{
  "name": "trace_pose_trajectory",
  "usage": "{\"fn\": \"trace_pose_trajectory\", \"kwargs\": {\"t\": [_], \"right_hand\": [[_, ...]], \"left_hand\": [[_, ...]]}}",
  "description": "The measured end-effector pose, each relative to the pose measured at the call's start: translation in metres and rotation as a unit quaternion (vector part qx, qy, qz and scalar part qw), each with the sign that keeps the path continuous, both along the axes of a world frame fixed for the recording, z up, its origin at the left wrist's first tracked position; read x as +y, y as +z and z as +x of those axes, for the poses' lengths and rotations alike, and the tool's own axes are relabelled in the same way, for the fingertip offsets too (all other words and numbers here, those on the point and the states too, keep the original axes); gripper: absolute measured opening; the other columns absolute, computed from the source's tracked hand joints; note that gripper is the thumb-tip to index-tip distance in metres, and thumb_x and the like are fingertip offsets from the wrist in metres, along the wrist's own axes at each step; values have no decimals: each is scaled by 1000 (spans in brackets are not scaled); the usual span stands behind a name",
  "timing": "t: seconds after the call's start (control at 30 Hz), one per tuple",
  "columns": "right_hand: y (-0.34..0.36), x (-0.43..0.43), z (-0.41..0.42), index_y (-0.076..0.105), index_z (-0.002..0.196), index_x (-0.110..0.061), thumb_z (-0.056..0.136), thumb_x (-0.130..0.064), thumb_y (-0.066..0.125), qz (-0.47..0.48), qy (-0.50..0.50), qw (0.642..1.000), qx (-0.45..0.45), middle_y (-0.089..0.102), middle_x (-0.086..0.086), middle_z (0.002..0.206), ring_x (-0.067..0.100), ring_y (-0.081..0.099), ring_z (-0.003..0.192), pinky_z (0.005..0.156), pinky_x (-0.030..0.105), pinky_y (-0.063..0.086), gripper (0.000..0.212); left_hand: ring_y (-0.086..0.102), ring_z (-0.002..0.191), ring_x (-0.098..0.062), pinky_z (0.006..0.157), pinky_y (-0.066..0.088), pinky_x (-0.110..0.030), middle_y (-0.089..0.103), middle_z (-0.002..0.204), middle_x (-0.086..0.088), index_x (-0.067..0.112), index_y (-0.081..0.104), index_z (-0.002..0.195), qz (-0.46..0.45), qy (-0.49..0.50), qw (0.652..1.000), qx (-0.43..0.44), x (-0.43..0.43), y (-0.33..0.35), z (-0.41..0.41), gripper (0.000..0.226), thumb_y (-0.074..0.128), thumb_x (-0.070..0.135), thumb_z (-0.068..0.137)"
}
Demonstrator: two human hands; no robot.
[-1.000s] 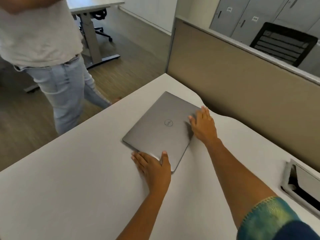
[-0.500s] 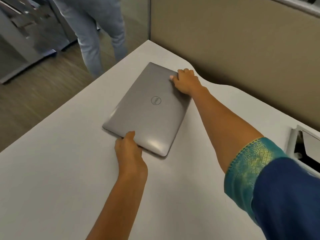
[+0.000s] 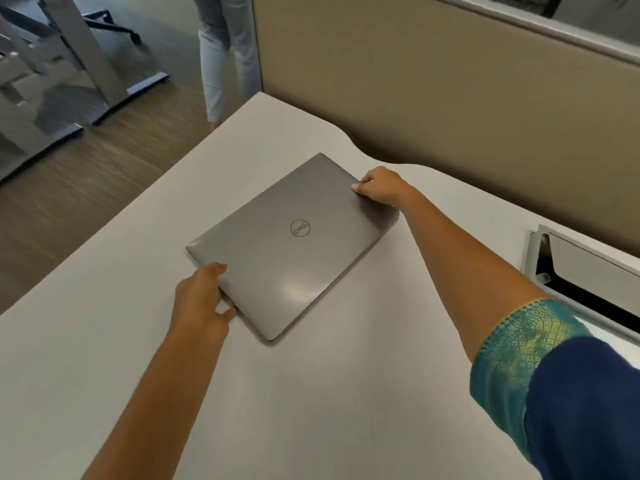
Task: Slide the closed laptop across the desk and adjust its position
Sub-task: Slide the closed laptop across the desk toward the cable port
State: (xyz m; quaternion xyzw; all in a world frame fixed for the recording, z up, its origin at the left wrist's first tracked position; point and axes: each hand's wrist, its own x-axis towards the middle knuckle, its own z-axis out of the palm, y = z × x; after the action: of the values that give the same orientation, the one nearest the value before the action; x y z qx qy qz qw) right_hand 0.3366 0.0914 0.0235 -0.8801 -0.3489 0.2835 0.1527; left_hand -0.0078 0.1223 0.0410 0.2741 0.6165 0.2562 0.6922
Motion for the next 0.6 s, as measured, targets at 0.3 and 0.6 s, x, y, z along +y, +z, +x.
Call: {"fn": "trace_pose_trajectory", "kwargs": {"t": [0.3, 0.6], "right_hand": [[5, -108, -18, 53, 80, -6, 87, -42, 59, 10, -86, 992, 94, 47, 12, 81, 25, 45, 77, 67, 33, 33, 37], [17, -267, -45, 57, 83, -8, 90, -37, 59, 49, -198, 966, 162, 55, 10, 86, 23, 50, 81, 73, 32, 37, 30]], "left_hand": [[63, 81, -16, 57, 47, -36, 66, 89, -3, 17, 59, 88, 1, -75, 996, 37, -11, 4, -4, 5, 61, 12, 86], [60, 81, -15, 58, 47, -34, 63, 89, -3, 16, 60, 85, 10, -171, 984, 49, -77, 12, 17, 6, 64, 11, 85]]}}
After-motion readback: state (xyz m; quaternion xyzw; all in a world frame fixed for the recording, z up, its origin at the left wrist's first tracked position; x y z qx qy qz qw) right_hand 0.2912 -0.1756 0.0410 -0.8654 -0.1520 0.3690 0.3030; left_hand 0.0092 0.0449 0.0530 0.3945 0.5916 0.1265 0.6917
